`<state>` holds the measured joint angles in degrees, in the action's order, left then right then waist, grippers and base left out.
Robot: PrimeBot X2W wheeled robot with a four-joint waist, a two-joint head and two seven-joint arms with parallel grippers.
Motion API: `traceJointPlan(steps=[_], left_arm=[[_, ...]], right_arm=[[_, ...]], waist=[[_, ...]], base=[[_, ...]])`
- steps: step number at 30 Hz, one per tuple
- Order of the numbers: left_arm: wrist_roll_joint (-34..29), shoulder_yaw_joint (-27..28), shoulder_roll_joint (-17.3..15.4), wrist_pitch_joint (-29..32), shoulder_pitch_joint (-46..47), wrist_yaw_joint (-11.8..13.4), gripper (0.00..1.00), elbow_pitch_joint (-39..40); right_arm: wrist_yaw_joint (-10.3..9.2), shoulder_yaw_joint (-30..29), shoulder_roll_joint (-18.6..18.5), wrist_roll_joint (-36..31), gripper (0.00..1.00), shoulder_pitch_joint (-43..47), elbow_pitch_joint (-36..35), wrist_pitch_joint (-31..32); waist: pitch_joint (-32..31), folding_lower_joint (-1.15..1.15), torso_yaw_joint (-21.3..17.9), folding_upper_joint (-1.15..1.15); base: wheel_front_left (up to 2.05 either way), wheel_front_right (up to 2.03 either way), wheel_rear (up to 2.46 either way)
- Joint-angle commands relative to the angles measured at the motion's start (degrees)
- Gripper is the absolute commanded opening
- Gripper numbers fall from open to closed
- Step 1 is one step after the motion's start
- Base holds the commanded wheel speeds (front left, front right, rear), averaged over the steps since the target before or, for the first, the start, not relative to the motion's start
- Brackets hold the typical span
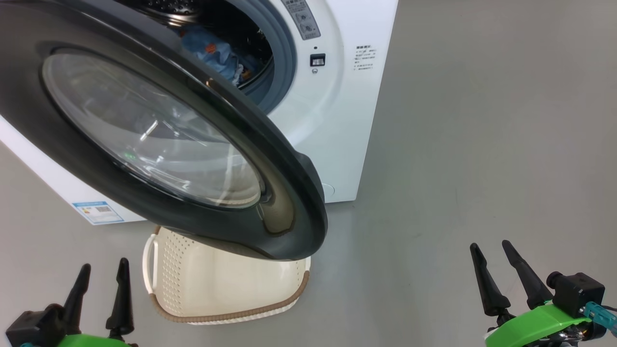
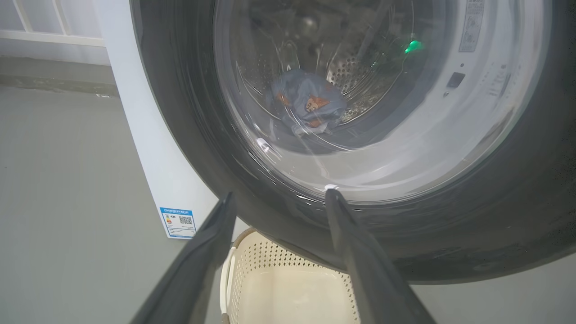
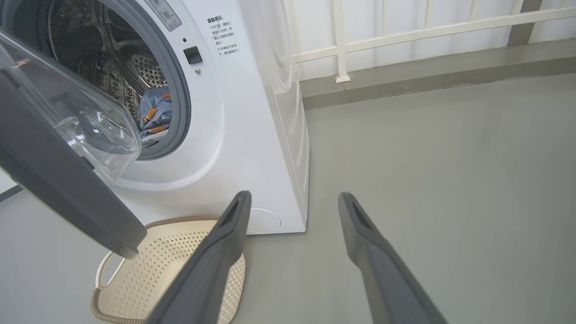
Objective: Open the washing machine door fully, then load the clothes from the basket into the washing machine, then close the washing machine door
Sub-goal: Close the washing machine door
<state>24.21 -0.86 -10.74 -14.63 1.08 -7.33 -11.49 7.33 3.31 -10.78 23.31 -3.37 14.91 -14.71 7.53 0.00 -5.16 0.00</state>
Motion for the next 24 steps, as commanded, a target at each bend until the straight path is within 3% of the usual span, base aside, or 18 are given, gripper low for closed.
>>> traceJointPlan(steps=[1,4,5,8,14,24], left_arm=[[-0.8,2.3,-0.82,-0.37,0.7,-0.15,1.0,1.13],[-0.73,2.34,-0.35,-0.37,0.38,-0.15,1.0,1.15],[-0.72,2.35,-0.18,-0.37,0.25,-0.15,1.0,1.2],[-0.74,2.69,0.51,-0.37,-0.23,-0.15,1.0,1.41],[-1.36,3.62,1.51,-0.37,-1.37,-0.15,1.0,2.24],[-2.25,4.86,2.42,-0.37,-2.97,-0.15,1.0,4.41]], right_arm=[[0.16,1.06,-0.47,-0.42,1.0,-1.03,-1.36,-0.29],[0.16,1.43,-0.31,-0.47,1.0,-1.45,-1.49,-0.29],[0.16,1.64,-0.2,-0.4,0.64,-1.73,-1.56,-0.29],[0.16,2.41,0.2,-0.16,0.0,-2.97,-1.77,-0.29],[0.16,4.29,1.3,1.04,0.0,-7.23,-3.83,-0.29],[0.16,9.16,2.06,3.23,0.0,-13.66,-13.54,-0.29]], waist=[[-0.16,0.0,0.15,0.0],[-0.47,0.0,0.48,0.0],[-0.58,0.0,0.59,0.0],[-0.94,0.0,0.92,0.0],[-1.86,0.0,1.94,0.0],[-3.63,0.0,4.3,0.0]], base=[[0.0,0.0,0.0],[0.0,0.0,0.0],[0.0,0.0,0.0],[0.0,0.0,0.0],[0.0,0.0,0.0],[0.0,0.0,0.0]])
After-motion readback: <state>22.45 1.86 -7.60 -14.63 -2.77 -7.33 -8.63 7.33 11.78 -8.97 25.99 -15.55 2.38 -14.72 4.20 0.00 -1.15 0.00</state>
